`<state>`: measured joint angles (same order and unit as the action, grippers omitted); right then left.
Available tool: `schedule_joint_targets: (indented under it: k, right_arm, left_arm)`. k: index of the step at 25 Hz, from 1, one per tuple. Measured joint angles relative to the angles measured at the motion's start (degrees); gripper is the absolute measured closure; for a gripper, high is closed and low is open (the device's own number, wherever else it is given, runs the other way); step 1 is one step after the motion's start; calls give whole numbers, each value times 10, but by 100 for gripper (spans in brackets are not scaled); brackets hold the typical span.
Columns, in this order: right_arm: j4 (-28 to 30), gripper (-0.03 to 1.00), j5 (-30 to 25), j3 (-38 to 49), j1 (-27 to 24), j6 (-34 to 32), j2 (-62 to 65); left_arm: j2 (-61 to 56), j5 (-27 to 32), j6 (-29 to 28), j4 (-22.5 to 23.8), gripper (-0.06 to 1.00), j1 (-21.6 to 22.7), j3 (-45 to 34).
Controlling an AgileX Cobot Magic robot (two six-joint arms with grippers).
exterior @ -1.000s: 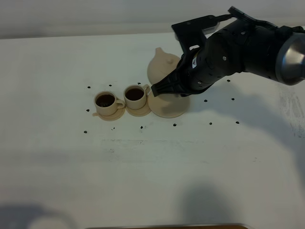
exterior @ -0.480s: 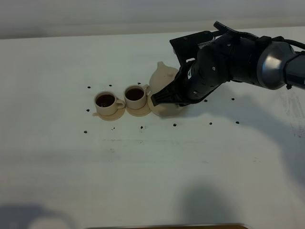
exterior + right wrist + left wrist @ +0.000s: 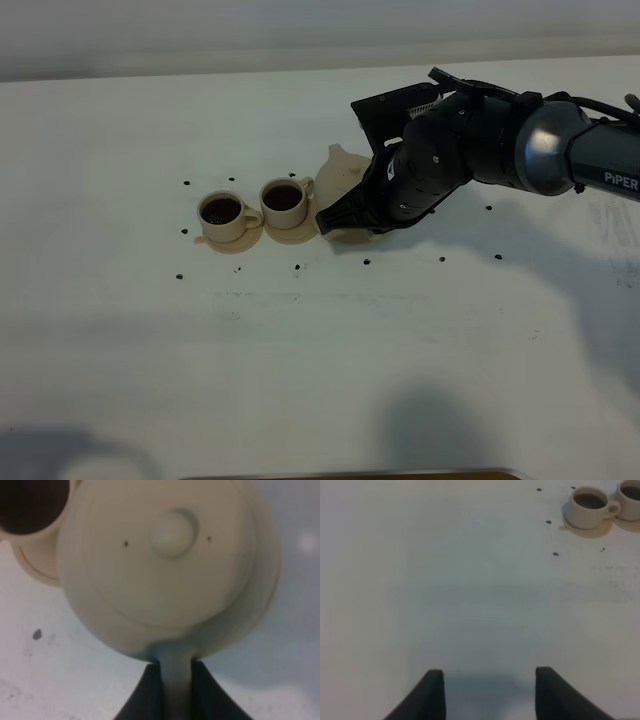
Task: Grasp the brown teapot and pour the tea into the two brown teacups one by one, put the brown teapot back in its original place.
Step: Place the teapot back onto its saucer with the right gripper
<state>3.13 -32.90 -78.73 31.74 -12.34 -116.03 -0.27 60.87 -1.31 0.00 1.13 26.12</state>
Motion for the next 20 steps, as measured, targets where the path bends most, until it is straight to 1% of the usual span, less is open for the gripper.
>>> schedule_joint_targets:
  k: [20]
  right_arm:
    - [1, 89, 1, 0, 0, 0, -16]
  left_arm:
    - [0, 0, 0, 0, 47, 0, 0]
